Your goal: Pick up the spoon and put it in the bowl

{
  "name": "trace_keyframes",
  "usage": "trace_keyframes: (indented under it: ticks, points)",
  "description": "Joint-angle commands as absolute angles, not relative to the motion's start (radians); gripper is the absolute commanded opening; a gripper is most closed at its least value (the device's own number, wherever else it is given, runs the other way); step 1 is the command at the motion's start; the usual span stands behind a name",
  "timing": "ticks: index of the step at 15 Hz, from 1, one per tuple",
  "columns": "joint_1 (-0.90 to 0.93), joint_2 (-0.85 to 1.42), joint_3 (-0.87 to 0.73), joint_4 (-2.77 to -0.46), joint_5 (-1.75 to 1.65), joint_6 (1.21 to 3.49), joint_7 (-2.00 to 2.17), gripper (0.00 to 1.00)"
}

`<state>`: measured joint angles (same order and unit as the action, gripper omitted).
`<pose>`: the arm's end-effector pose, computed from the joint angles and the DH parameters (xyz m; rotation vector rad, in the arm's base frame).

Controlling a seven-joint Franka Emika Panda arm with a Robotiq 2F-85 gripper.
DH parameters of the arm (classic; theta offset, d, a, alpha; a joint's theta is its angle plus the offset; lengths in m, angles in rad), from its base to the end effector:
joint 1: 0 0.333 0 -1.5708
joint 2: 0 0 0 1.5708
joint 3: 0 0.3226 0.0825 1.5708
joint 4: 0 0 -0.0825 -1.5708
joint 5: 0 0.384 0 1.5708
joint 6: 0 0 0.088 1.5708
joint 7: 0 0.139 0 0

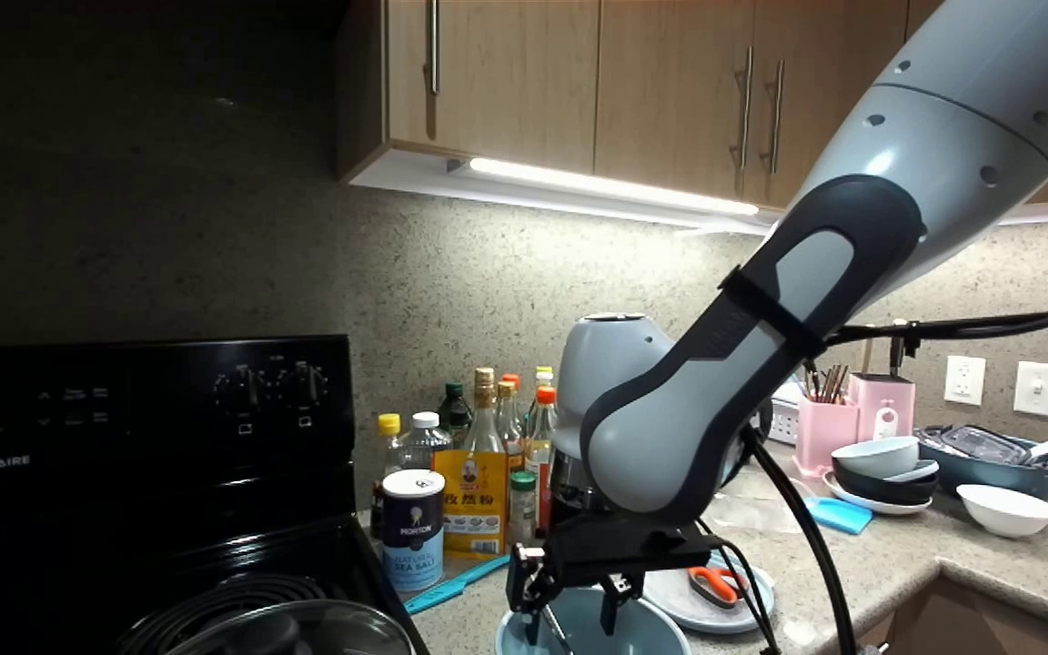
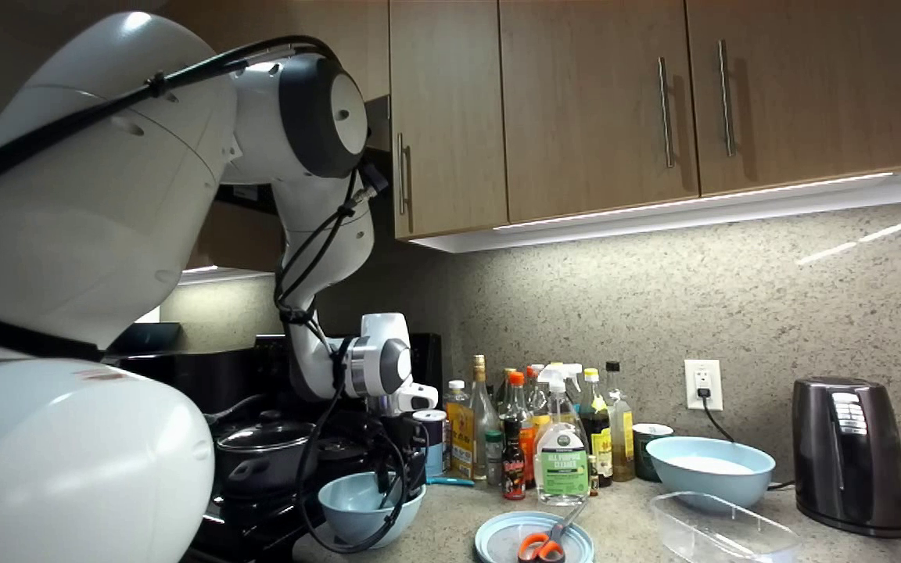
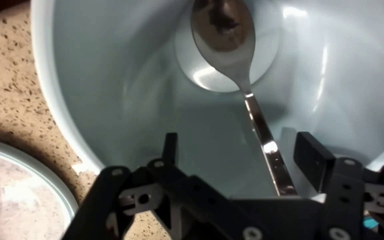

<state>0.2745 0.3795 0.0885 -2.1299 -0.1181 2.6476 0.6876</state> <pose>0.5567 0.2130 0.2164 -3.0695 0.3594 -0.2126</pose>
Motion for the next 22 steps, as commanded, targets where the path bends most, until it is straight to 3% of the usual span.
trace_keyframes:
  ticks: [1, 9, 11, 22]
  points:
    - [0.268, 0.422, 0.089, -2.064, -0.080, 2.645, 0.589, 0.60]
    - [0.288, 0.471, 0.049, -1.974, -0.087, 2.631, 0.601, 0.07]
    - [0.298, 0.477, 0.036, -1.958, -0.097, 2.617, 0.615, 0.01]
    - [0.423, 0.378, -0.055, -2.013, -0.193, 2.611, 0.769, 0.05]
